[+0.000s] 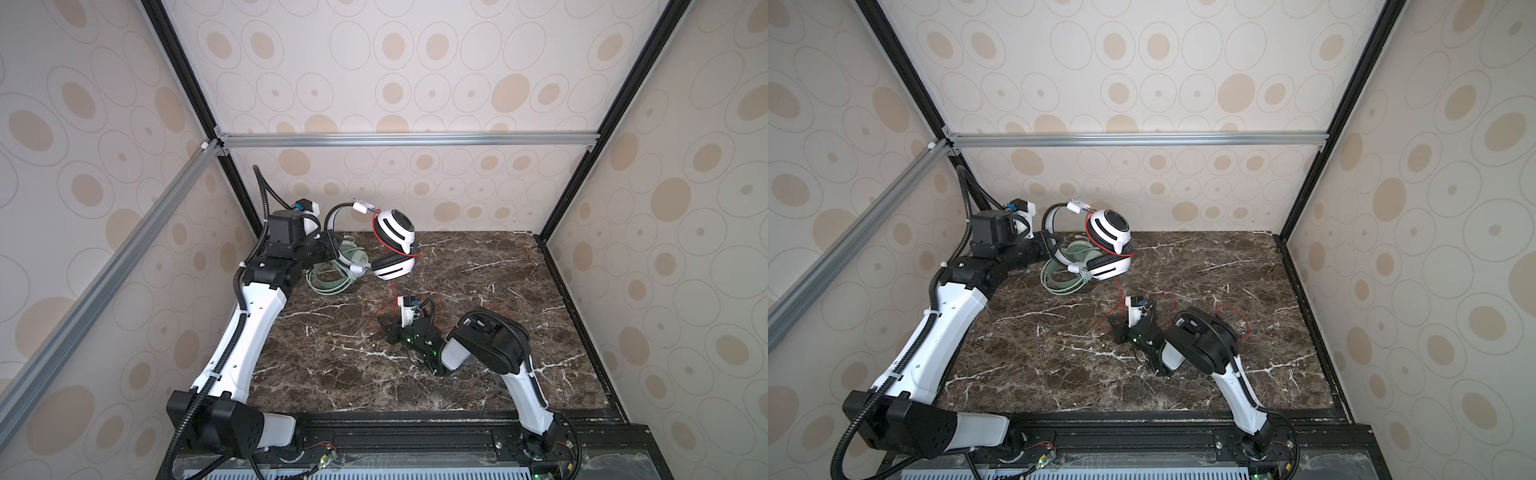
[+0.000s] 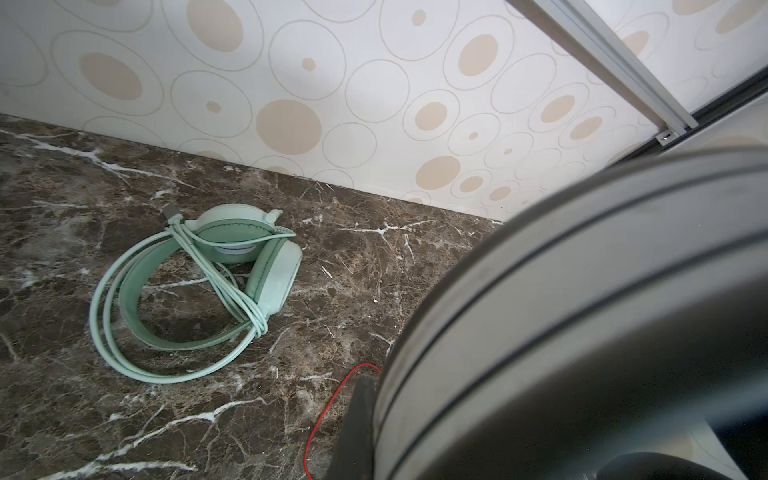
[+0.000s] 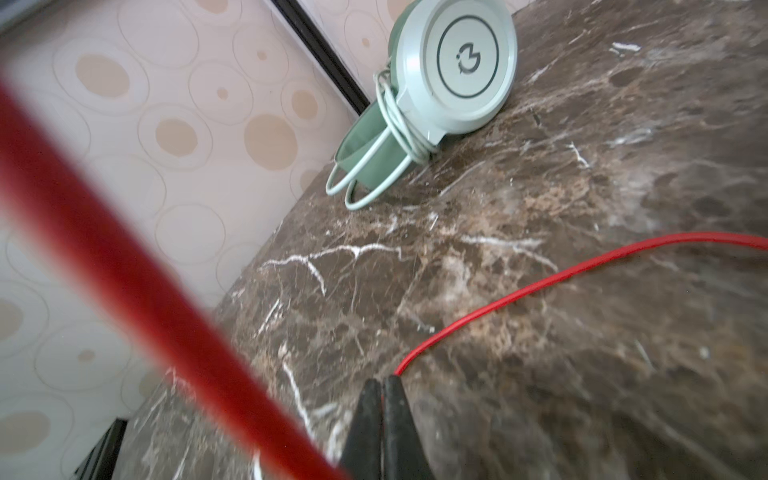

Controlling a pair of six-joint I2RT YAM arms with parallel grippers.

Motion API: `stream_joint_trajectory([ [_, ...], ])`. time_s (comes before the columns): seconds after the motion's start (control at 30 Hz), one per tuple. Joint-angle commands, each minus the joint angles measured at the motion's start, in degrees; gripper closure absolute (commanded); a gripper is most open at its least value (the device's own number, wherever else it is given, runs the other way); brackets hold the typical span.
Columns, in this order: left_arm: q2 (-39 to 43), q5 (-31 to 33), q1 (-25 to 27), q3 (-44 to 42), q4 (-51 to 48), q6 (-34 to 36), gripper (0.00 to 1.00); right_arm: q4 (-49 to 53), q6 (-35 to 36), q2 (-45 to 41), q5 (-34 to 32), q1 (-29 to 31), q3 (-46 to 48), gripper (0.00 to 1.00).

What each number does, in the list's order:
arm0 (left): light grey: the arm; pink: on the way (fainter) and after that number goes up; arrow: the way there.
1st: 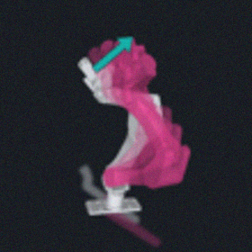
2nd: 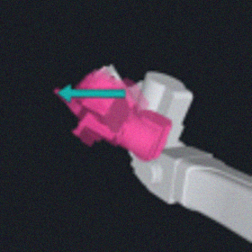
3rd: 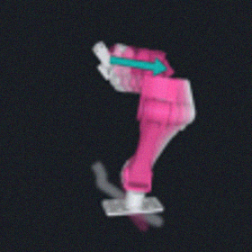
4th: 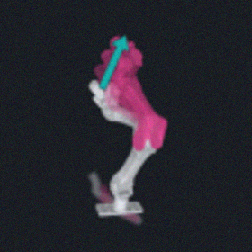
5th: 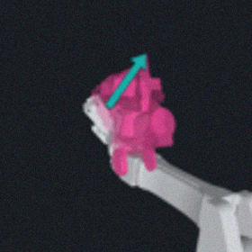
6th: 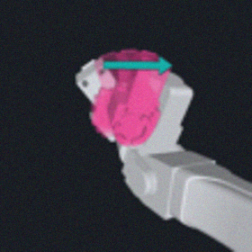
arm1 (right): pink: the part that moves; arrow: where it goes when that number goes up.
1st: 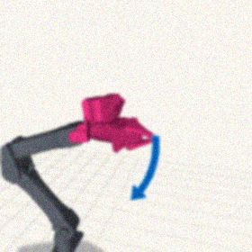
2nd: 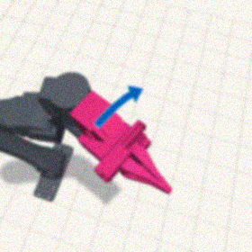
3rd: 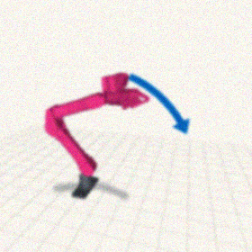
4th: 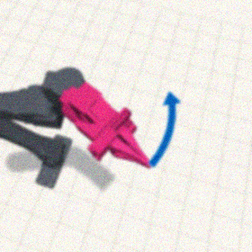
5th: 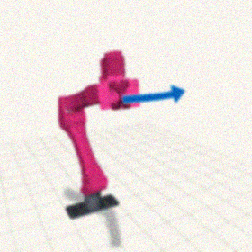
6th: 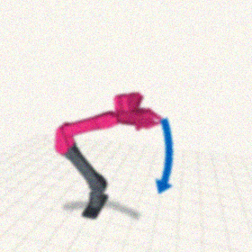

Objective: Wrap the headphones

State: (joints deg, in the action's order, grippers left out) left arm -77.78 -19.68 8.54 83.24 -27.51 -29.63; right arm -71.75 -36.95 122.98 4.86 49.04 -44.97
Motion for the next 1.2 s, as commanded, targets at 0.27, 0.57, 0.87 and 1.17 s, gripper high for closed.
stream_joint_trajectory([
  [0.27,-2.45,7.74,-1.24,1.12,0.52,-4.8,1.0,46.93,28.14,-20.5,-11.79,16.0,-3.63,1.0],
  [0.57,-3.27,10.71,-1.24,2.19,-1.53,-4.81,1.0,69.55,34.72,-29.31,-29.46,23.02,-9.14,1.0],
  [0.87,-4.24,14.83,-0.93,3.11,-3.54,-3.86,1.0,90.36,42.73,-38.33,-35.51,23.35,-17.93,1.0],
  [1.17,-6.4,18.94,3.24,3.62,-4.55,-1.43,1.0,101.35,52.49,-41.14,-45.55,22.96,-30.7,1.0],
])
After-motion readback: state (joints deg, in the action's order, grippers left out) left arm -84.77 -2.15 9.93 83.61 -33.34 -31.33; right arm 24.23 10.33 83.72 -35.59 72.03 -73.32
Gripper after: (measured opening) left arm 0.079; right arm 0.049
